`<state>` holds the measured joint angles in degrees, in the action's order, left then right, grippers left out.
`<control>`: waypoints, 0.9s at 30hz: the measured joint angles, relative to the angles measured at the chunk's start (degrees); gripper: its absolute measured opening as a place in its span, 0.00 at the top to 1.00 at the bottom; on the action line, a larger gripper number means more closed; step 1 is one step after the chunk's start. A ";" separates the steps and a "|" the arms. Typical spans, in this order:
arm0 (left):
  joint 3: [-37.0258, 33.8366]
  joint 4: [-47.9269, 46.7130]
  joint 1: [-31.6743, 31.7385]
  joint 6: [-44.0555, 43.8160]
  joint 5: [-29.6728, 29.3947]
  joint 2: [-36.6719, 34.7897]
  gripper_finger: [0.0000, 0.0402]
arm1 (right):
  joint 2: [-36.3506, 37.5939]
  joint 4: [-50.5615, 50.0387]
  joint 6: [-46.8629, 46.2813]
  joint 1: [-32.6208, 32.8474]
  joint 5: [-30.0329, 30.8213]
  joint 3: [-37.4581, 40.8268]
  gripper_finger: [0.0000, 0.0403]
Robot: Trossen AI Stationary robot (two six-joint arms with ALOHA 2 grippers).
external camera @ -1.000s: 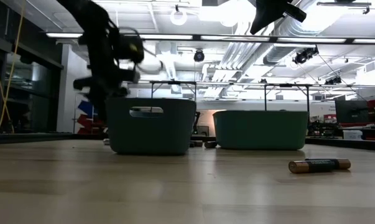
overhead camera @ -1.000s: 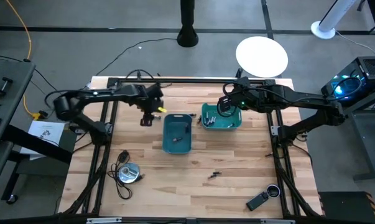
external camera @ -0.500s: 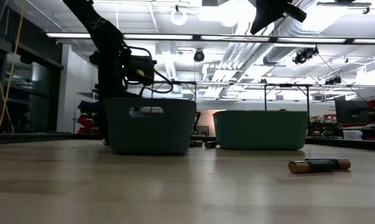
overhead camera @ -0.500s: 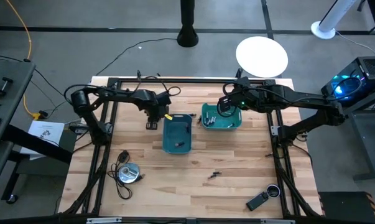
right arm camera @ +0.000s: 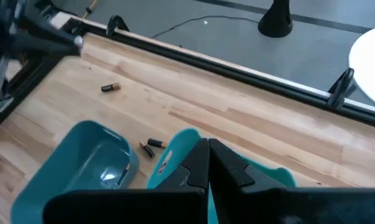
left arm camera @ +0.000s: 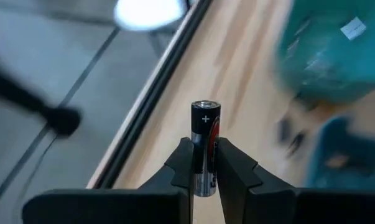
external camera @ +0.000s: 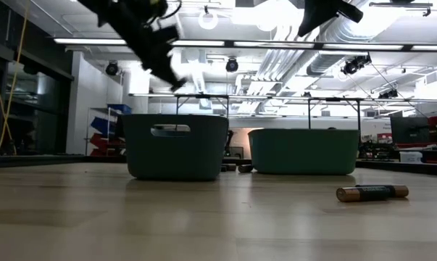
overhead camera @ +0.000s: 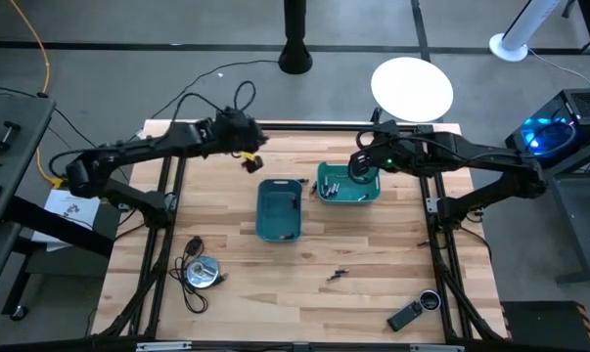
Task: Sort batteries
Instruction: Put the silver battery into the green bin, then put the black battery into the blue bin
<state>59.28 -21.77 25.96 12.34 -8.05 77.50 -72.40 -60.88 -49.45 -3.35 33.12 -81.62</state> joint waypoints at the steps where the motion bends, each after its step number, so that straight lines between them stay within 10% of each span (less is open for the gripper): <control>1: 0.60 1.13 -0.87 -0.52 1.11 0.63 0.93 | 0.21 0.22 -0.01 0.01 0.26 0.00 1.00; 12: 12.50 16.41 -16.82 -8.37 4.87 24.24 0.93 | 0.39 1.20 -0.54 0.00 0.72 0.00 1.00; 18: 24.94 17.55 -19.06 -4.23 -5.03 35.74 0.84 | 0.40 1.66 -0.61 0.00 0.73 -0.02 1.00; 27: 39.50 -5.87 -19.17 -4.41 -2.72 38.07 0.60 | 0.41 1.81 0.06 0.01 0.90 -0.02 1.00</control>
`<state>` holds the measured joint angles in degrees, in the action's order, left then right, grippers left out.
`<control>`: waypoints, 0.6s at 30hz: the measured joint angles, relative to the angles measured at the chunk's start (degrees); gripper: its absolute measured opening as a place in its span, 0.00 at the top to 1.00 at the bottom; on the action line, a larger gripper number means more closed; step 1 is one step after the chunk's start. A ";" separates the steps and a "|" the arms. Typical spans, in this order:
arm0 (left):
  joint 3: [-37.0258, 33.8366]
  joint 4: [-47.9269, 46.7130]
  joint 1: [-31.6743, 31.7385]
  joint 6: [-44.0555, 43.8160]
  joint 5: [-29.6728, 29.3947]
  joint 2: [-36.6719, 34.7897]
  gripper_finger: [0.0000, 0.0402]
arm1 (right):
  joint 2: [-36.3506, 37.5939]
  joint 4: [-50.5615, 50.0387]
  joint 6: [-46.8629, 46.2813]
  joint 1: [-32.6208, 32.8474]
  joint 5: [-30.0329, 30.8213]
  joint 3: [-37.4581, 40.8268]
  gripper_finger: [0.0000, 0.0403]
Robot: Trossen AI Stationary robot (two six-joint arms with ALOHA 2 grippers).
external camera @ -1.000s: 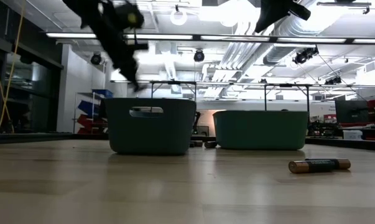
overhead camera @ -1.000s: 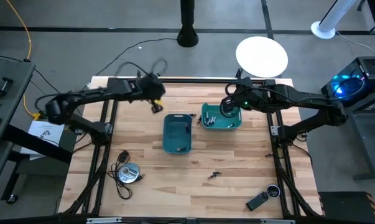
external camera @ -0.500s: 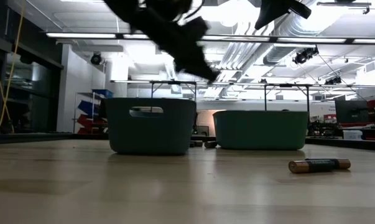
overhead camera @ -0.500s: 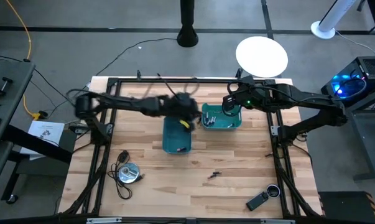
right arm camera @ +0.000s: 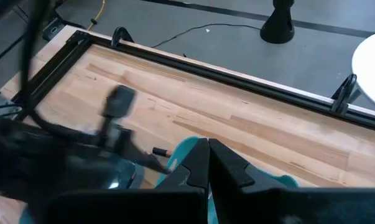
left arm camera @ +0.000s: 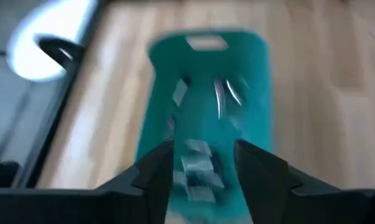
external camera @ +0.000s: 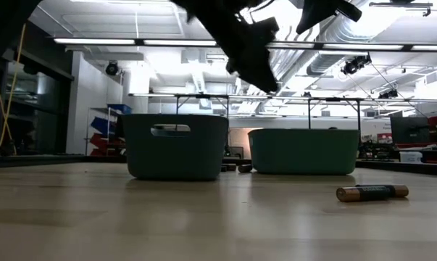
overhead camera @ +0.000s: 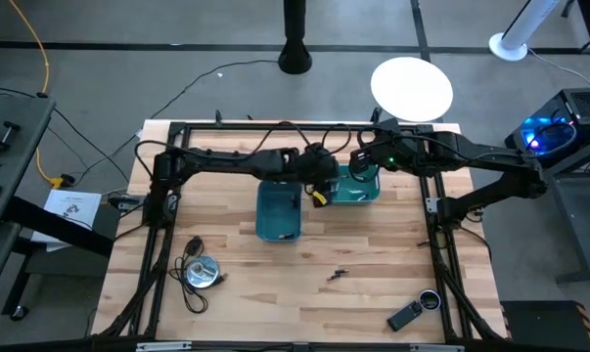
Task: Sort batteries
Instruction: Put the black battery into the blue bin
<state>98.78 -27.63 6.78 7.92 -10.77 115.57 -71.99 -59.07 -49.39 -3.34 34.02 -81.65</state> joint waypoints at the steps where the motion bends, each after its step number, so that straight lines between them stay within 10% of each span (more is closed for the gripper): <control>1: 0.93 -4.59 0.26 0.54 2.14 -1.11 0.58 | 0.01 0.00 0.38 -0.01 -0.05 0.00 1.00; 7: -3.52 -24.43 3.11 -5.22 17.56 -12.07 0.56 | -0.61 -0.82 7.16 2.51 -15.93 -0.02 1.00; 18: -39.12 -5.17 2.31 -26.32 15.49 -49.44 0.60 | -13.16 -0.18 1.42 26.36 -36.32 6.72 0.93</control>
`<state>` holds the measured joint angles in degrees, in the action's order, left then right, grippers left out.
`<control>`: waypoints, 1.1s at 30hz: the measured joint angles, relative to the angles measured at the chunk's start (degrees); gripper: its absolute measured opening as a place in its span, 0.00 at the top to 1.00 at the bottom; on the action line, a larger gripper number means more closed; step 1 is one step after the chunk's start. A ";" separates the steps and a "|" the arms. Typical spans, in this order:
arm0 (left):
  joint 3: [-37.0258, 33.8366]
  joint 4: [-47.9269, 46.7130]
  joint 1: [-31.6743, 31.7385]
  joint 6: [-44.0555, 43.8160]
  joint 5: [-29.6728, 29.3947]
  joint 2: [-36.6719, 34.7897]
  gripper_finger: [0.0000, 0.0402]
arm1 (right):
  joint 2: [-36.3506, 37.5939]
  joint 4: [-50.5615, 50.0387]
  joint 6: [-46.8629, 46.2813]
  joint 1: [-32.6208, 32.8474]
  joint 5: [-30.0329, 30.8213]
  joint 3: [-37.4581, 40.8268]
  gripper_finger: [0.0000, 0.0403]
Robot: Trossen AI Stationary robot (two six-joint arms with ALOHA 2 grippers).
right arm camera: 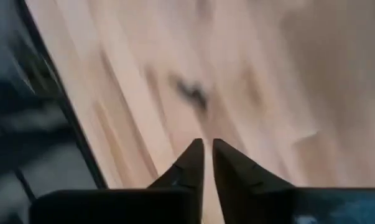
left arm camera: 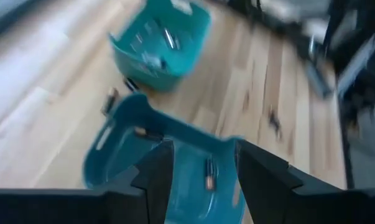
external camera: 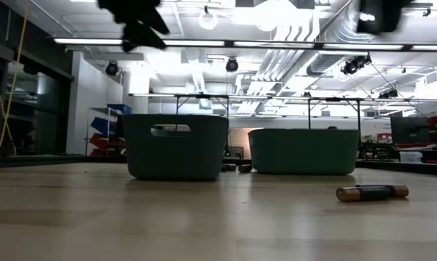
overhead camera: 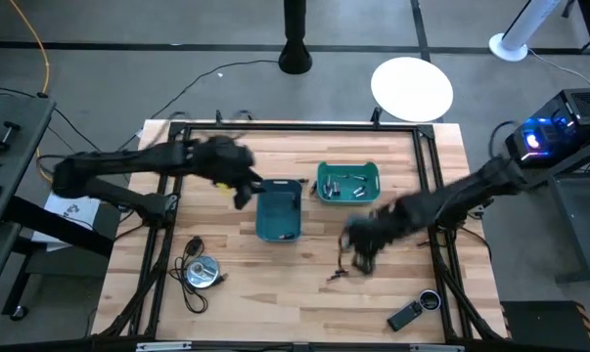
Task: Sort batteries
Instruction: Put the black battery into the blue bin
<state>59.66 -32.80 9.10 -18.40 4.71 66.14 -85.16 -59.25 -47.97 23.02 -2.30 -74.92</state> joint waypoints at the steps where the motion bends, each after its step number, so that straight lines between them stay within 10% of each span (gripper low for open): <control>1: -1.85 1.29 -0.24 -1.91 -1.90 -2.83 0.60 | -1.63 0.77 -0.01 2.10 -0.63 1.28 0.91; 16: -7.46 2.84 -0.87 -6.57 -14.97 -17.14 0.61 | -25.13 11.98 18.68 5.07 1.48 3.75 0.54; 23: -7.46 2.45 -0.89 -6.90 -14.95 -16.88 0.61 | -27.08 13.60 20.74 2.86 4.11 3.61 0.60; 29: -7.30 2.60 -0.87 -7.04 -13.87 -17.69 0.61 | -28.24 13.73 22.54 1.21 5.32 3.59 0.94; 33: -5.39 2.62 -0.89 -7.02 -12.40 -19.28 0.61 | -25.09 13.10 23.68 -1.02 8.60 3.26 0.95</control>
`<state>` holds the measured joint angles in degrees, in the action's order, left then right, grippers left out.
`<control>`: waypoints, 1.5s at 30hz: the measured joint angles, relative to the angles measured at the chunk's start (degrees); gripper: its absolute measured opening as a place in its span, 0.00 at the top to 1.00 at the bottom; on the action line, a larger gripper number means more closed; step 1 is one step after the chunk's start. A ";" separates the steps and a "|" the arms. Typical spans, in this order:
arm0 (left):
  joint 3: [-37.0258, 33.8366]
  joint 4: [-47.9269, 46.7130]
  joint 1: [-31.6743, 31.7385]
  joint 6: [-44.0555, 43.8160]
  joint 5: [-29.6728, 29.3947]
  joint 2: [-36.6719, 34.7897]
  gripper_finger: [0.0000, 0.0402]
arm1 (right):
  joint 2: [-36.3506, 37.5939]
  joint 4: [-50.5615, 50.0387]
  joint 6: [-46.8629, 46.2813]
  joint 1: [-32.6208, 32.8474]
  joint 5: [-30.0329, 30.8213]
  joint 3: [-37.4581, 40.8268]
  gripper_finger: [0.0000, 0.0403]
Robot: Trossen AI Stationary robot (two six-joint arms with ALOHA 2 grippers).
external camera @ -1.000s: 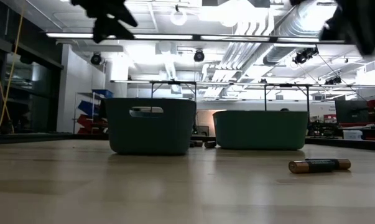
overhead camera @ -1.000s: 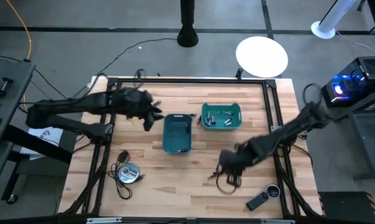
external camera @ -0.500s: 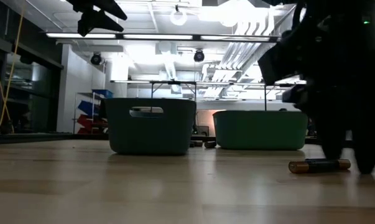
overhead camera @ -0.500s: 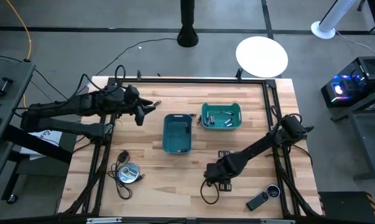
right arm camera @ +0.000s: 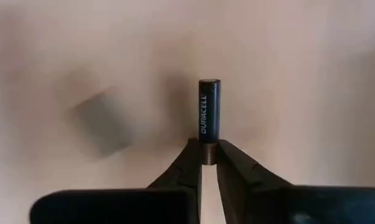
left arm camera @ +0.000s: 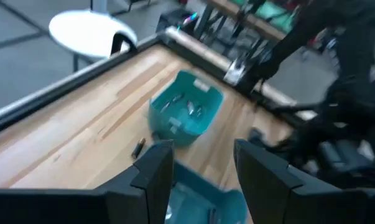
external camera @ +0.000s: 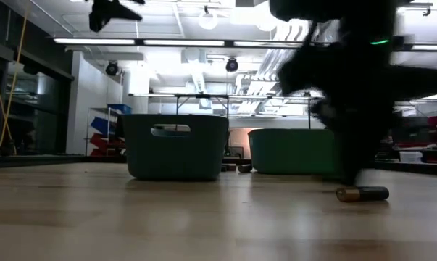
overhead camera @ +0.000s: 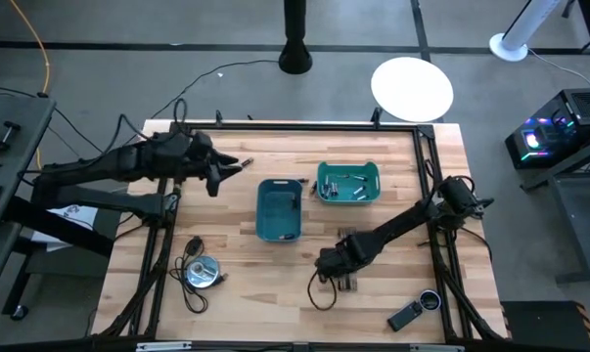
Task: Sort batteries
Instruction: Put the black battery into the blue bin
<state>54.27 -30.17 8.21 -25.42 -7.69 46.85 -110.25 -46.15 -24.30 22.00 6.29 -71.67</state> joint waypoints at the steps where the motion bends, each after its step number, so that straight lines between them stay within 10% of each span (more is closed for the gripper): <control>1: 0.54 0.09 0.00 0.20 -0.07 -0.59 0.61 | 1.28 -1.15 0.87 -1.15 2.81 -0.54 0.97; 8: 2.02 -0.16 0.02 4.54 -3.41 -5.21 0.61 | 12.12 1.22 5.34 -10.52 8.66 -5.20 0.98; 13: 2.02 -1.72 0.02 4.56 -5.91 -6.92 0.61 | 12.54 18.46 8.27 -17.55 0.62 -6.07 0.97; 24: 2.02 -3.39 0.02 3.94 -6.56 -6.56 0.61 | 10.56 21.62 1.79 -20.79 -11.57 -5.93 0.58; 32: 2.00 -3.43 0.02 5.65 -8.76 -5.13 0.61 | 13.03 0.17 4.12 -7.74 -13.91 -5.07 0.52; 45: 1.98 -3.06 0.02 5.63 -10.17 -2.87 0.61 | 3.26 8.44 9.86 2.77 -8.29 -0.16 0.54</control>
<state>56.25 -33.23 8.23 -19.79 -17.86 43.99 -106.99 -37.71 -14.44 24.77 -1.99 -71.83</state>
